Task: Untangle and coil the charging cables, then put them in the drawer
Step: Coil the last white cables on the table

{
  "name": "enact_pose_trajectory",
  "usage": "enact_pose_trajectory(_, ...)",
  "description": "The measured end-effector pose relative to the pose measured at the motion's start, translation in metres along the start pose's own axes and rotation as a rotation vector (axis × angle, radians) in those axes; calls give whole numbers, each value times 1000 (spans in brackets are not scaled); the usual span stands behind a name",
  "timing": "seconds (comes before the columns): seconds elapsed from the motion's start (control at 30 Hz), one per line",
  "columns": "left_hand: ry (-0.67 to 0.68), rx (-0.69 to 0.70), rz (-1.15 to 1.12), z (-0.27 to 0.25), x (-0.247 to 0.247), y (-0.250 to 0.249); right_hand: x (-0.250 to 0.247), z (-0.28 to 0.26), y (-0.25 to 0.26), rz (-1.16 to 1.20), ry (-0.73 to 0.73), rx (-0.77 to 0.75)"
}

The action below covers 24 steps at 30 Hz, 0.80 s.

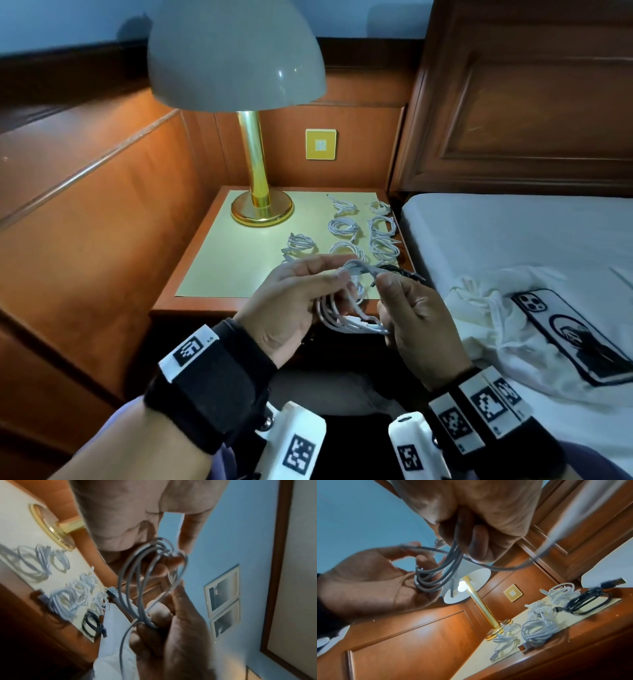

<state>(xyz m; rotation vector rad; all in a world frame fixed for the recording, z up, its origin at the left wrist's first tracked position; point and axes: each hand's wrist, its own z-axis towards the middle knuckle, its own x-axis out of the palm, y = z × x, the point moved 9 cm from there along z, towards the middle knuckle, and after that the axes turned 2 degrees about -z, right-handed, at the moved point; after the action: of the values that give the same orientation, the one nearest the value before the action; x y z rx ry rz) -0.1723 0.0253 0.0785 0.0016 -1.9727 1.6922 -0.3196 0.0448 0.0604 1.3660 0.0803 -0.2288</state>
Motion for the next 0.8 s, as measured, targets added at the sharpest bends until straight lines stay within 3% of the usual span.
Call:
enact_pose_trajectory(0.2, -64, 99, 372, 6, 4, 3, -12, -5, 11, -265, -192, -183)
enact_pose_trajectory(0.3, -239, 189, 589, 5, -6, -5, -21, -7, 11, -312, -264, -226)
enact_pose_trajectory(0.37, -376, 199, 598, 2, -20, -11, -38, -8, 11, -303, -371, -213)
enact_pose_trajectory(0.43, -417, 162, 511, 1, -29, -13, -57, -8, 14, -271, -461, -191)
enact_pose_trajectory(0.7, -188, 147, 482, 5, -4, -6, -36, -4, 12, -46, -257, -158)
enact_pose_trajectory(0.8, -213, 234, 530, 5, -1, -8, -25, -2, 9, 28, -174, -151)
